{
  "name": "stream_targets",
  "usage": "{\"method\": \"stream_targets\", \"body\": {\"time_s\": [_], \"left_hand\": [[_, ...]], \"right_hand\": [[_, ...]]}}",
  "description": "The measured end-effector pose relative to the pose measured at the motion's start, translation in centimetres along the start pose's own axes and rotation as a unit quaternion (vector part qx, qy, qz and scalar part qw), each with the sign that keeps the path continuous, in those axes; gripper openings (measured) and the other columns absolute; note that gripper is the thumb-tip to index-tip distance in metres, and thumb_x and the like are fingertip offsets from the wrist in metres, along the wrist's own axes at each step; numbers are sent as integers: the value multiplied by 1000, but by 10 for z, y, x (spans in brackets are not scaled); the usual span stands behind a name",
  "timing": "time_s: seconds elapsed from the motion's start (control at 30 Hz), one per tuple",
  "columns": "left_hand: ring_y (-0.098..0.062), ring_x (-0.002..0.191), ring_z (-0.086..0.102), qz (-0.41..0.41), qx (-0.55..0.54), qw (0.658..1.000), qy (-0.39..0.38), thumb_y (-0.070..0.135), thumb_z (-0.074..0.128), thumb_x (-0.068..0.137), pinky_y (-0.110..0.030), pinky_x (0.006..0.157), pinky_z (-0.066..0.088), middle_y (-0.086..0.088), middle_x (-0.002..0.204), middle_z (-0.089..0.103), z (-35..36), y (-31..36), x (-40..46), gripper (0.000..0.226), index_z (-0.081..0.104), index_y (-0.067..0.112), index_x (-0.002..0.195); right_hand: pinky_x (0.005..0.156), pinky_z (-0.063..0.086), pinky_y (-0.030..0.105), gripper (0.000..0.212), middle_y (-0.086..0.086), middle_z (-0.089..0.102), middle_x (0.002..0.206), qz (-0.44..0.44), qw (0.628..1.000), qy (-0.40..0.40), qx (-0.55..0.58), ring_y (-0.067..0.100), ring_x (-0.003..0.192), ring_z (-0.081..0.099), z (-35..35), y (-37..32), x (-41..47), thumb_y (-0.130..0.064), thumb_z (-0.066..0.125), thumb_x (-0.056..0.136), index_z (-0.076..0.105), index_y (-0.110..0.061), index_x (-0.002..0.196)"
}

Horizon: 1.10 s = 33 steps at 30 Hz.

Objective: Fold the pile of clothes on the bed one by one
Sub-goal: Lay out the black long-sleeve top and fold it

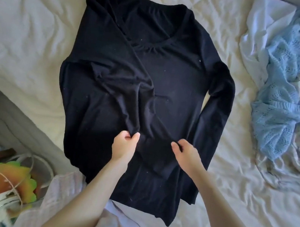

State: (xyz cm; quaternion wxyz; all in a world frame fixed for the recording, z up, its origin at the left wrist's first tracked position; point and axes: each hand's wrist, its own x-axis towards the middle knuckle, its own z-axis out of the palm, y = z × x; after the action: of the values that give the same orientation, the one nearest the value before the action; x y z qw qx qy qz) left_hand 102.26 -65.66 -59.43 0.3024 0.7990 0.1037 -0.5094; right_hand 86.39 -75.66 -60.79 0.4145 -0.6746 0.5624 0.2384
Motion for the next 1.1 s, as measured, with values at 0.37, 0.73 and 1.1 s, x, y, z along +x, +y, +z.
{"method": "stream_targets", "body": {"time_s": [0.37, 0.73, 1.1], "left_hand": [[-13, 48, 65, 29, -39, 996, -77, 19, 45, 98, -23, 49, 54, -9, 98, 60, 18, -20, -17, 12, 44, 10, 106], [-21, 71, 68, 47, 27, 999, -5, 11, 56, 92, -23, 61, 50, -7, 92, 60, 26, -41, -35, 23, 39, 13, 107], [-19, 146, 3, 329, 574, 718, -216, 27, 34, 102, -42, 117, 6, 3, 157, 17, 68, -63, -59, 43, 34, 22, 145]], "right_hand": [[52, 45, 21, 18, -6, 56, 71, 74, 958, 79, 267, 8, 63, 53, 23, 47, -43, -36, 52, 95, 55, -20, 89], [48, 42, 22, 19, -5, 64, 71, 120, 944, 133, 277, 10, 52, 60, 4, 71, -41, -37, 56, 92, 60, -19, 92], [50, 39, 22, 19, 4, 54, 68, 167, 888, 149, 402, 16, 61, 52, 7, 102, -65, -18, 56, 92, 56, -7, 77]]}}
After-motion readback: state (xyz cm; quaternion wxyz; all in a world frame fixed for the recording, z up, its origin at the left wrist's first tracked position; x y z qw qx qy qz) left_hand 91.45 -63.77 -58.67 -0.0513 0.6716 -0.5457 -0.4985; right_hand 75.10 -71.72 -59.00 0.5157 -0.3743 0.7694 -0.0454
